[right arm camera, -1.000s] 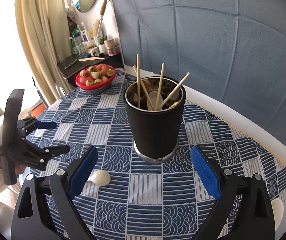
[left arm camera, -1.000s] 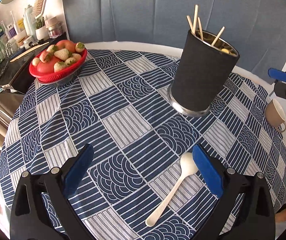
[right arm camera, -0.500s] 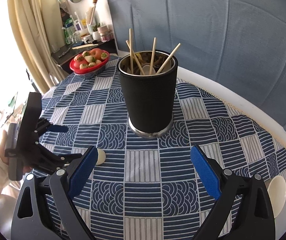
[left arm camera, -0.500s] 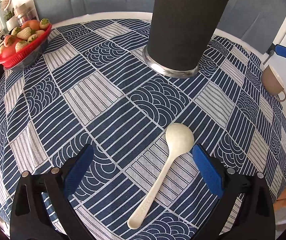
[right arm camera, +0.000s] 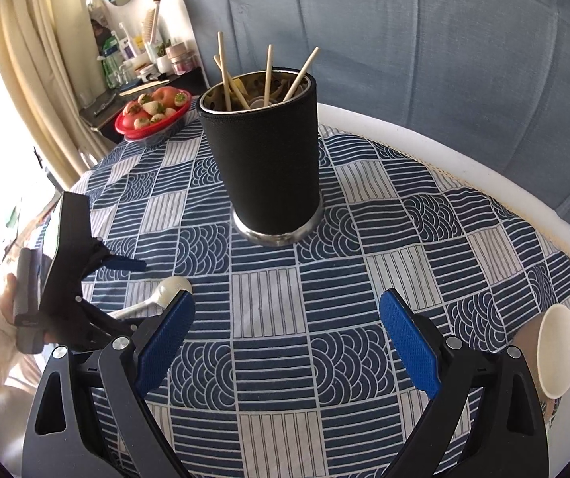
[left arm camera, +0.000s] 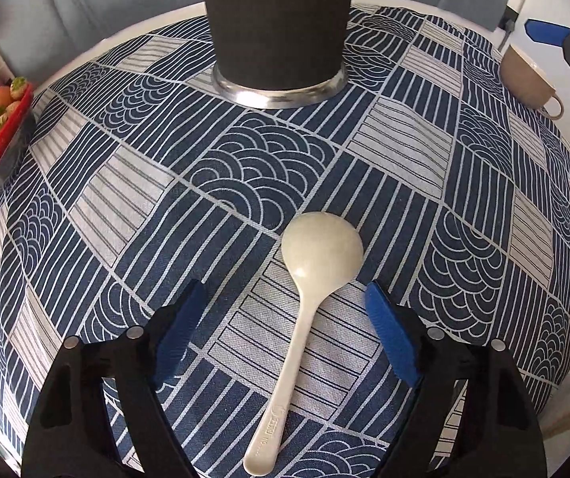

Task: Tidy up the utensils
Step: 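Move the left tool down to the white spoon and close on its handle, then lift the white spoon with the left tool and lower it into the holder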

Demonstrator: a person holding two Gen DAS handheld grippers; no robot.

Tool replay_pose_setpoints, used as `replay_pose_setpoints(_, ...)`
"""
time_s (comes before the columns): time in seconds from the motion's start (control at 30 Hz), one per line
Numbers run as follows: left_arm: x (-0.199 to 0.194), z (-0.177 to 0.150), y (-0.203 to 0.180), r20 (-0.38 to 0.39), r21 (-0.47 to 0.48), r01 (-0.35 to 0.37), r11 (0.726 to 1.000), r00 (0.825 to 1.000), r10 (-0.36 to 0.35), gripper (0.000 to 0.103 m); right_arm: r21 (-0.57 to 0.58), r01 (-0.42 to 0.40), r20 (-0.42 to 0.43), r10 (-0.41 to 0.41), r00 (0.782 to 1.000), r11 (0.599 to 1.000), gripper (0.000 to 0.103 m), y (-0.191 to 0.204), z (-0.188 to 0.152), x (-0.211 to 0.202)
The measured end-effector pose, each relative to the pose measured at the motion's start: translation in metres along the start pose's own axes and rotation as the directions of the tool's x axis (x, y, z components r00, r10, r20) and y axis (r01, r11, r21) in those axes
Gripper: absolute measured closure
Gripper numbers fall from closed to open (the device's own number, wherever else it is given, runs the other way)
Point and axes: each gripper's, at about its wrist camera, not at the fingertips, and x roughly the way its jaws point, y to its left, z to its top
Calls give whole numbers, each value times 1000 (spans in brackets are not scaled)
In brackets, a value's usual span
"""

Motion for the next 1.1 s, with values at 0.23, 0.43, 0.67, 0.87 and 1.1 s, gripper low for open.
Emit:
replay_pose_setpoints(0.23, -1, 18, 8, -61, -11, 43, 999, 997, -43, 94, 9, -9, -13, 9, 1000, 1000, 14, 3, -5, 5)
replay_pose_setpoints(0.43, -5, 24, 14, -56, -67, 74, 995, 995, -78, 95, 13, -19, -19, 19, 1000, 1000, 14, 3, -9, 8)
replay_pose_setpoints(0.67, -29, 35, 22, 13, -114, 115, 987, 993, -114, 95, 18, -63, -29, 64, 998, 998, 14, 9, -9, 19)
replay_pose_setpoints(0.87, -43, 37, 25, 53, -144, 139, 980, 990, -132, 95, 32, -229, -71, 231, 970, 973, 14, 27, -22, 48)
replay_pose_setpoints(1.1, -57, 31, 29, 88, -198, 159, 967, 986, -144, 95, 24, -359, -171, 357, 918, 933, 14, 70, -42, 92)
